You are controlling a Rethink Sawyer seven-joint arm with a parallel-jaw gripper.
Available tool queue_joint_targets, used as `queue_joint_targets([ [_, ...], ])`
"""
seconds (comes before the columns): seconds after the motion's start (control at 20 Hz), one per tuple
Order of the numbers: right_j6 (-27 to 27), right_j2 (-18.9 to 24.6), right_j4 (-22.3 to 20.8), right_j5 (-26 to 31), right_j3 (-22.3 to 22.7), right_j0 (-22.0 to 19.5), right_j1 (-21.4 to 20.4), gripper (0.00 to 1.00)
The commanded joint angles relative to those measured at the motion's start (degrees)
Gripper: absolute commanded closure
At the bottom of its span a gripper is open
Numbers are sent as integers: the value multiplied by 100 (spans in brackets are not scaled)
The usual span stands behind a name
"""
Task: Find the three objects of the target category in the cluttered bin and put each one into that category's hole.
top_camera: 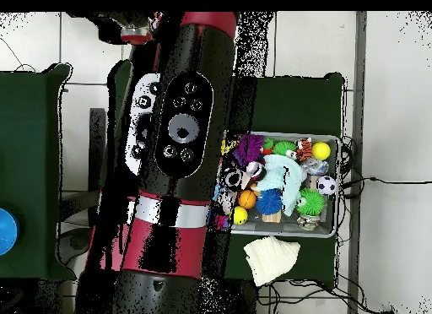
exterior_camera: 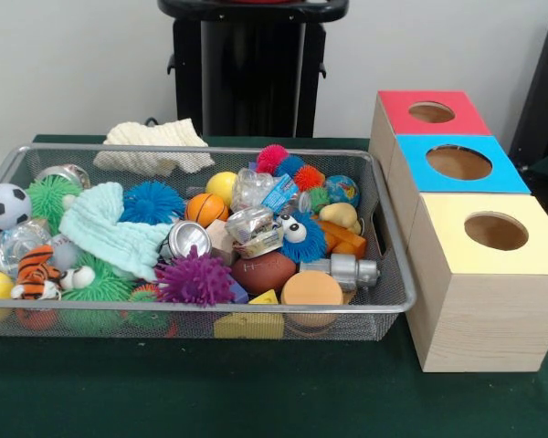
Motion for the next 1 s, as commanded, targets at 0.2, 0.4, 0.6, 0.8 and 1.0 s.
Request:
queue_joint_targets([
  [0.2, -3593, 292, -564, -1289, -439, -120, -152, 100],
  [0.4, -4081, -379, 114, -801, -338, -133, -540, 100],
  [0.6, -4704, -1111, 929, -174, -309, -276, -820, 100],
  [0.8, -5204, -1994, 1770, 425, -292, -467, -1159, 100],
  [1.0, -5713, -2665, 2390, 479, -273, -630, -1328, 100],
])
